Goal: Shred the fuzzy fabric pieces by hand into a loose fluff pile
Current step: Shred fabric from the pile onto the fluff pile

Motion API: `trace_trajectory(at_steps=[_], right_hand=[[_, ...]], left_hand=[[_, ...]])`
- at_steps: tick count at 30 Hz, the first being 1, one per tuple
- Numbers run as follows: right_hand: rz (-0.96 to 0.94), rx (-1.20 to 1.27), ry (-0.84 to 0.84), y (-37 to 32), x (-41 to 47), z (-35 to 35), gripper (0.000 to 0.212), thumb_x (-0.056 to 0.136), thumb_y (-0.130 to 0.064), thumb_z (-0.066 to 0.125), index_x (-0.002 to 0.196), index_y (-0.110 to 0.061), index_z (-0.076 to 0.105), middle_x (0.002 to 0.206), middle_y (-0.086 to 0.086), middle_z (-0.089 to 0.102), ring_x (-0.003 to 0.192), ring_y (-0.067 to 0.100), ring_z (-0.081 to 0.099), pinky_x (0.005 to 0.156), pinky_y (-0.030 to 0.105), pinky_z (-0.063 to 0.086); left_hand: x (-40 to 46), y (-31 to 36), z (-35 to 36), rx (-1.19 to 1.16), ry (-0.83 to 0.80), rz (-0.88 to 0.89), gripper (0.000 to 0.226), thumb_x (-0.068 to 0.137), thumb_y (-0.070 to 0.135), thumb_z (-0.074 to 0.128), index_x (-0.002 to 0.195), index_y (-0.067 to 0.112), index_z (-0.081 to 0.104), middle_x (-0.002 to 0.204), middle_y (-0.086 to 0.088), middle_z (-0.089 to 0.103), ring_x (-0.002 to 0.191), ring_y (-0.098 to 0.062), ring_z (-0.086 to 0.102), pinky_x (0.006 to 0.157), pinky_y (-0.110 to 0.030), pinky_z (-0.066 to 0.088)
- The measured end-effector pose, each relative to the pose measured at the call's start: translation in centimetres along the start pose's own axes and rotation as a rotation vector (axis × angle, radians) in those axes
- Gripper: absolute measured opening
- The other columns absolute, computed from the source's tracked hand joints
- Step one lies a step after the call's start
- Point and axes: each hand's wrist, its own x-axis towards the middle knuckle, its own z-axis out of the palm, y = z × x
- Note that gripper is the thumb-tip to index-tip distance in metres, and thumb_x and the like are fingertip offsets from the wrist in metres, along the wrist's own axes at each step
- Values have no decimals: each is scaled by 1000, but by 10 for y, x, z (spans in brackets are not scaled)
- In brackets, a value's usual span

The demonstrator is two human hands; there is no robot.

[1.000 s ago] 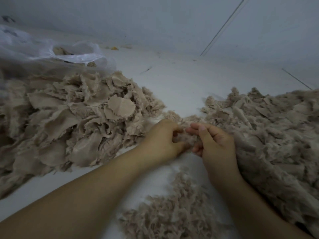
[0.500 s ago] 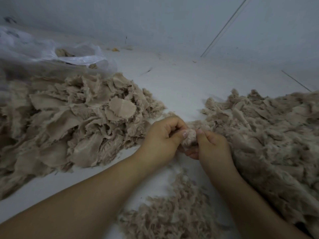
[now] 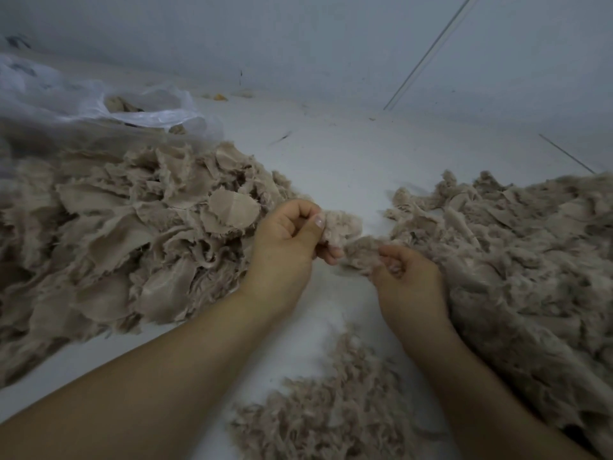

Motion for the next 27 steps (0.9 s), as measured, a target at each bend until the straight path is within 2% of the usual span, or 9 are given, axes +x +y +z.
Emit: trace_trajectory(at_steps=[2, 5, 7, 10, 15, 17, 21, 24, 27], right_hand=[[-56, -43, 15, -2, -3, -2, 22, 91, -12, 64, 112, -18, 69, 87, -13, 63, 68, 1, 61, 59, 4, 44], [-94, 129, -27, -6, -9, -3, 19, 93, -11, 63, 107, -22, 68, 92, -7, 67, 73, 10, 69, 64, 22, 54], [-137, 253, -62, -10, -12, -3, 11, 96, -13, 61, 94, -20, 69, 79, -5, 69, 58, 11, 66, 54, 22, 51], [-192, 340, -165, -14, -16, -4, 33, 96, -31, 57, 70, -18, 70, 59, 4, 65, 46, 10, 58, 48, 20, 46], [-151, 436, -225, -13, -14, -5, 48, 79, -43, 63, 70, 4, 67, 57, 12, 65, 49, 7, 58, 48, 16, 45], [-132, 450, -215, -11, -13, -5, 45, 84, -35, 66, 70, 8, 63, 56, 12, 64, 48, 8, 56, 48, 18, 45], [-131, 433, -256, -9, -13, -6, 41, 96, -11, 59, 56, -14, 64, 52, 0, 60, 46, 9, 54, 47, 18, 44], [-189, 362, -294, -9, -14, -7, 45, 94, -14, 62, 59, 9, 45, 53, 14, 44, 50, 21, 37, 47, 28, 32], [-213, 349, -361, -12, -17, -6, 48, 96, -18, 60, 63, 14, 47, 55, 29, 46, 49, 32, 36, 48, 37, 36]], left_hand=[[3, -2, -3, 56, 40, -7, 22, 98, -6, 46, 80, 4, 54, 64, -10, 58, 55, -21, 62, 49, -31, 50], [0, -7, -4, 269, 53, 72, 20, 96, -2, 52, 79, 7, 57, 64, -3, 62, 59, -23, 64, 51, -34, 52], [-2, -9, -5, 557, -14, 299, 15, 94, 3, 57, 81, 9, 59, 70, -1, 61, 66, -20, 60, 59, -35, 51], [-5, -12, -3, 914, -245, 623, 9, 89, 3, 60, 80, 5, 62, 76, -4, 59, 74, -18, 52, 68, -34, 45], [-5, -9, -2, 872, -399, 713, 7, 81, -2, 69, 76, 0, 66, 87, -8, 67, 84, -26, 59, 82, -38, 46], [-8, -9, -1, 752, -352, 665, 8, 80, -1, 69, 72, 1, 68, 84, -7, 69, 83, -26, 62, 80, -40, 48], [-6, -6, 1, 430, -53, 266, 7, 80, 14, 67, 79, 9, 62, 76, 3, 62, 72, -14, 58, 62, -36, 51], [1, -8, -2, 285, -112, -51, 35, 75, 30, 81, 98, 17, 59, 80, -3, 59, 72, -17, 53, 60, -30, 46], [1, -12, 3, 293, -164, -83, 13, 84, 17, 73, 84, 7, 65, 71, -15, 59, 62, -21, 50, 54, -29, 40]])
